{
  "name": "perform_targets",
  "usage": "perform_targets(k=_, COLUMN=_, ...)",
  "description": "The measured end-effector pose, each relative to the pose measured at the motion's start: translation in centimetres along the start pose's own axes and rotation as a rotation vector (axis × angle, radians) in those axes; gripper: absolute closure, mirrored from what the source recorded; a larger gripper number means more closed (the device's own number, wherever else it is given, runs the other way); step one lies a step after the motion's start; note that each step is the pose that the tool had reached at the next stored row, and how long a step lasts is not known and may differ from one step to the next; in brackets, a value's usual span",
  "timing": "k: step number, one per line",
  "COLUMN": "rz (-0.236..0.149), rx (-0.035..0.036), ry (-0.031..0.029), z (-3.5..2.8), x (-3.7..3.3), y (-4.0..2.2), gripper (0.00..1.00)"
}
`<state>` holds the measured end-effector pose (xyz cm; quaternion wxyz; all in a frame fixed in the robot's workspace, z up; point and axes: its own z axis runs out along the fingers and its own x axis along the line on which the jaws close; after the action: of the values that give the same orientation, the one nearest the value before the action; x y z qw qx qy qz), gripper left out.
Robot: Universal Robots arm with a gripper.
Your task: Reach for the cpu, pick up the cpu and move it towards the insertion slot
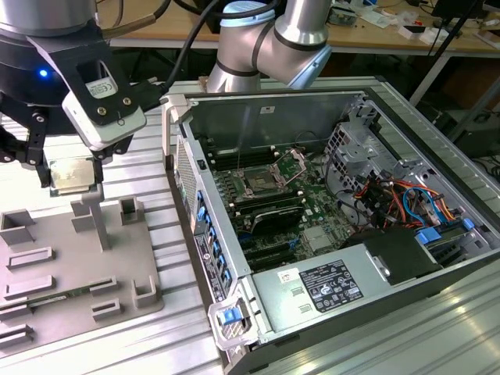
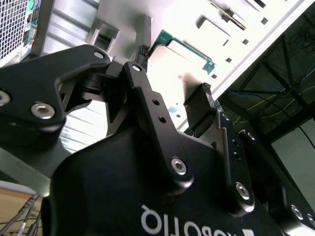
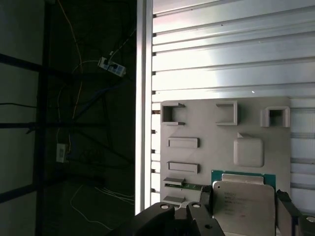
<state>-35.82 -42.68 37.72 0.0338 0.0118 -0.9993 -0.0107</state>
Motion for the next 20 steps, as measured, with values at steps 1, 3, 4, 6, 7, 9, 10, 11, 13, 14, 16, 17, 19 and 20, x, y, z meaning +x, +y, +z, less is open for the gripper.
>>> perform_targets(k=1, rz=0.000, rx=0.0001, ry=-0.0025, z=0.00, x=-0.02, y=0.00, gripper=0.45)
perform_targets(k=3, rz=0.000, rx=0.0005, ry=-0.0114, z=-0.01, x=-0.11, y=0.00, gripper=0.45)
perform_targets(k=4, rz=0.000, rx=0.0007, ry=-0.0163, z=-0.05, x=-0.16, y=0.00, gripper=0.45)
perform_targets(k=6, rz=0.000, rx=0.0008, ry=-0.0245, z=-0.16, x=-0.20, y=0.00, gripper=0.45)
perform_targets(k=7, rz=-0.001, rx=0.0010, ry=-0.0277, z=-0.23, x=-0.21, y=0.00, gripper=0.45)
perform_targets(k=9, rz=-0.001, rx=0.0011, ry=-0.0341, z=-0.46, x=-0.24, y=0.01, gripper=0.45)
perform_targets(k=10, rz=-0.001, rx=0.0012, ry=-0.0391, z=-0.63, x=-0.24, y=0.00, gripper=0.45)
perform_targets(k=11, rz=-0.001, rx=0.0012, ry=-0.0441, z=-0.74, x=-0.26, y=0.01, gripper=0.45)
perform_targets(k=13, rz=-0.001, rx=0.0014, ry=-0.0516, z=-0.89, x=-0.32, y=0.01, gripper=0.45)
perform_targets(k=14, rz=-0.001, rx=0.0014, ry=-0.0534, z=-0.90, x=-0.35, y=0.02, gripper=0.45)
perform_targets(k=16, rz=-0.001, rx=0.0018, ry=-0.0548, z=-0.94, x=-0.51, y=0.03, gripper=0.45)
perform_targets(k=17, rz=-0.001, rx=0.0017, ry=-0.0550, z=-0.94, x=-0.60, y=0.03, gripper=0.45)
perform_targets(k=19, rz=-0.001, rx=0.0018, ry=-0.0550, z=-0.94, x=-0.77, y=0.03, gripper=0.45)
perform_targets(k=20, rz=-0.001, rx=0.0018, ry=-0.0550, z=-0.95, x=-0.82, y=0.03, gripper=0.45)
